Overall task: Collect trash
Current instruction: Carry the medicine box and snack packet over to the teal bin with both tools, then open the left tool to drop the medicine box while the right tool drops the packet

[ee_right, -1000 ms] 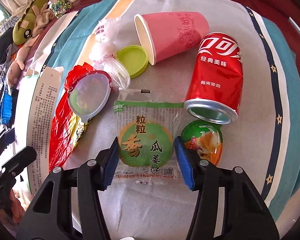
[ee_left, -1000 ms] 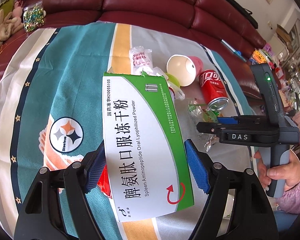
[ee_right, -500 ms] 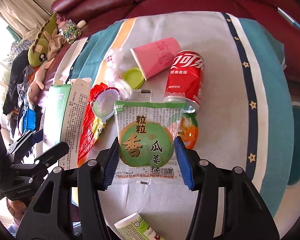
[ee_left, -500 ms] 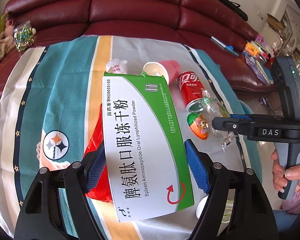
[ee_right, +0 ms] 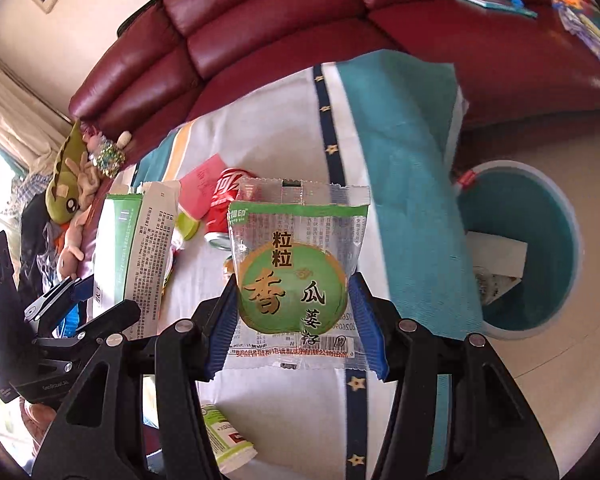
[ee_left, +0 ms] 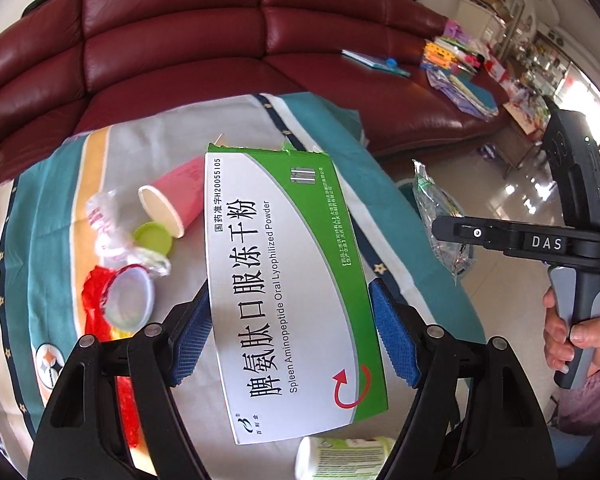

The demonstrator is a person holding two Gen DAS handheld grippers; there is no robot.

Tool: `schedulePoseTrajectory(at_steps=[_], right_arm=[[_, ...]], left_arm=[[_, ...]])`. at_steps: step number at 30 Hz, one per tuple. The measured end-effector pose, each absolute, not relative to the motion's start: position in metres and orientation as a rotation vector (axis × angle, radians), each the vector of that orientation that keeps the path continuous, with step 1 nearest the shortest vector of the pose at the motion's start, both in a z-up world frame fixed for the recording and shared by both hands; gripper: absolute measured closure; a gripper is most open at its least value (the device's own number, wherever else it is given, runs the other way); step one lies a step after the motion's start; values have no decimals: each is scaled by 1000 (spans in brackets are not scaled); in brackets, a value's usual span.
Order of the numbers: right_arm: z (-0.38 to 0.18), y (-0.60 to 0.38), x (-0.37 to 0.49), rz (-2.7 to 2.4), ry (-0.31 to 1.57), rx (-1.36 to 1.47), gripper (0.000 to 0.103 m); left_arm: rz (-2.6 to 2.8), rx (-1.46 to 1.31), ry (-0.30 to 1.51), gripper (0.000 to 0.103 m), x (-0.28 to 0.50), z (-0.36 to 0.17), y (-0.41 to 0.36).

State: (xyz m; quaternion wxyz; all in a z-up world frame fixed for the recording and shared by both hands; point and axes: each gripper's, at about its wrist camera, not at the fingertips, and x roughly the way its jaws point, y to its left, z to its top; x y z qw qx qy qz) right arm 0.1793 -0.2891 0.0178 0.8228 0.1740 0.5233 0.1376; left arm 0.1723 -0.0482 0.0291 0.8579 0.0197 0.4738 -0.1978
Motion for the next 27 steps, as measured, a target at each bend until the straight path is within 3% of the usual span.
schedulePoseTrajectory(at_steps=[15,27], right_arm=[[-2,-479,135,49,1000,623,51],[-35,-530,141,6,1022,716,51]], left_arm=[[-642,267,1053,27,199,8,-243],[-688,339,1138,27,228,-35,-329]])
